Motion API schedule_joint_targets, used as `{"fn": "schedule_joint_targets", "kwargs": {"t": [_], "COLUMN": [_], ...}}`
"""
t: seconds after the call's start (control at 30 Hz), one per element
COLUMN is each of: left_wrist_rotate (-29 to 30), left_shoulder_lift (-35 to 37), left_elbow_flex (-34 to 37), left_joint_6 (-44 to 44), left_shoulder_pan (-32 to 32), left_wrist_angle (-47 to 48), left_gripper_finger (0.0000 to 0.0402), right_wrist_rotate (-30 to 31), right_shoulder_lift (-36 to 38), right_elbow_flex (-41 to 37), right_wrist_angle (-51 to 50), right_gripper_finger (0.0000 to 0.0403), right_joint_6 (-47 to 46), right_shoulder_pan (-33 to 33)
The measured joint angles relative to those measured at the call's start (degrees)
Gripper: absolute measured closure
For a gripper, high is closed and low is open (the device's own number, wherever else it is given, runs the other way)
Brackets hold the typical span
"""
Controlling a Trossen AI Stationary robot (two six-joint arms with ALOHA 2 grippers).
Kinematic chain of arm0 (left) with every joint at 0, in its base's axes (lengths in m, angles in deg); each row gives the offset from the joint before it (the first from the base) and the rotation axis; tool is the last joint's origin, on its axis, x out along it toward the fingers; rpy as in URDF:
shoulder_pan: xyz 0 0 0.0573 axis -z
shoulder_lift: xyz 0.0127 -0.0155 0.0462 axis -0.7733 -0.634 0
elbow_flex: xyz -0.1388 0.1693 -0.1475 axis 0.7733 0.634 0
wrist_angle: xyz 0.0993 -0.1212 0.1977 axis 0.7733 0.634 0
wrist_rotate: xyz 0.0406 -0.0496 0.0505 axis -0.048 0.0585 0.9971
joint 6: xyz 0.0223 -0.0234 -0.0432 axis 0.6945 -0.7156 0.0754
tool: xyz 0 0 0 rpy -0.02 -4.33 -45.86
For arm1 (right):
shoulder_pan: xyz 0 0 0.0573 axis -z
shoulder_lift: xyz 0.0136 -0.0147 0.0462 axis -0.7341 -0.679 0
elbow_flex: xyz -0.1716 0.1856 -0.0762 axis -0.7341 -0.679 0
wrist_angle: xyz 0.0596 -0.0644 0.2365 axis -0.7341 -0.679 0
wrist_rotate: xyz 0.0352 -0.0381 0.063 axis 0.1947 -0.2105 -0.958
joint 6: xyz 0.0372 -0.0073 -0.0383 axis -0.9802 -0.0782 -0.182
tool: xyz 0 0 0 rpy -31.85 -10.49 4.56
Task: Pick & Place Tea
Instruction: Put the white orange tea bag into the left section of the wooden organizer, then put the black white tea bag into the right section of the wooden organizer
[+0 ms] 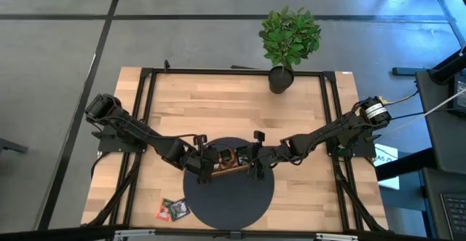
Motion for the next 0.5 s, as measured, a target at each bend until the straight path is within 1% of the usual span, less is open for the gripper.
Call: {"fn": "schedule_joint_targets", "kwargs": {"t": [0.1,0.2,0.5], "left_wrist_rotate": [0.28,2.19,6.24], "left_shoulder_lift": [0.00,0.02,1.59], "left_elbow_flex": [0.00,0.00,0.00], "left_joint_6": [-0.43,-1.34,-0.52], "left_shoulder_pan": [0.00,0.00,0.73], "left_wrist_angle": [0.00,0.01,0.04], "left_gripper_finger": [0.0388,0.0380,0.0296], "right_wrist_rotate": [-0.01,-0.02,-0.02], "right_shoulder_lift": [0.00,0.00,0.00], "right_elbow_flex": [0.00,0.00,0.00], "right_wrist_angle": [0.00,0.00,0.00], "right_gripper_finger": [0.0276,0.0276,0.0276], "right_joint_6": [0.00,-0.02,-0.02], "right_shoulder_pan": [0.00,-0.01,0.00]}}
